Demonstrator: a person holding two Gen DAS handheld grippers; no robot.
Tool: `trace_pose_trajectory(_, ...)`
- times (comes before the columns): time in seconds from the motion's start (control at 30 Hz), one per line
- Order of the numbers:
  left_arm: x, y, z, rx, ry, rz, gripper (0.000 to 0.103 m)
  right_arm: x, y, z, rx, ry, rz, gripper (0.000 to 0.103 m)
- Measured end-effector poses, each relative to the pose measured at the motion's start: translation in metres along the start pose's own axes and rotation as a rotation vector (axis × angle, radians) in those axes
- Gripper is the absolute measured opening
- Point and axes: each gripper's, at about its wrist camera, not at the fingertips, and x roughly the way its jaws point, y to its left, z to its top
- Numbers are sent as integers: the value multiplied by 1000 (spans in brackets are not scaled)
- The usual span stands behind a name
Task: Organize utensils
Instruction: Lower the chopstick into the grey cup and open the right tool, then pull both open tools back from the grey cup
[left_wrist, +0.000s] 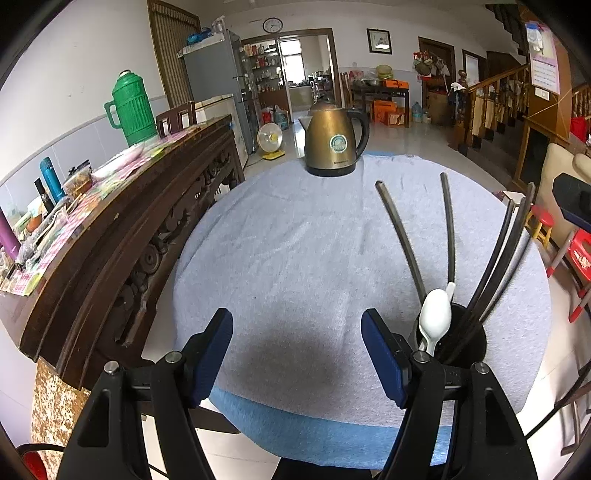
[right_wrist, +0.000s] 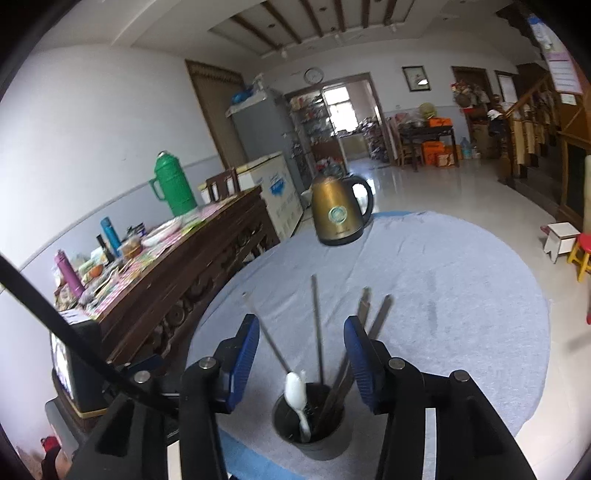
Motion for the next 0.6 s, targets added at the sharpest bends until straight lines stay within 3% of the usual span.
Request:
trace_pose_trajectory(0.23,-8,-1,2,-3,-21,-1,73,-23,-29,5,91,-62,-37,51)
trace_pose_trajectory(0.47,-19,-8,2,9,-41,-2,73,-32,-32,-14,84,-10,-64,51)
trace_pose_trajectory(0.6,-29,-11,2,22,-59,7,73,-36,-33,-26,94,14,-91,57)
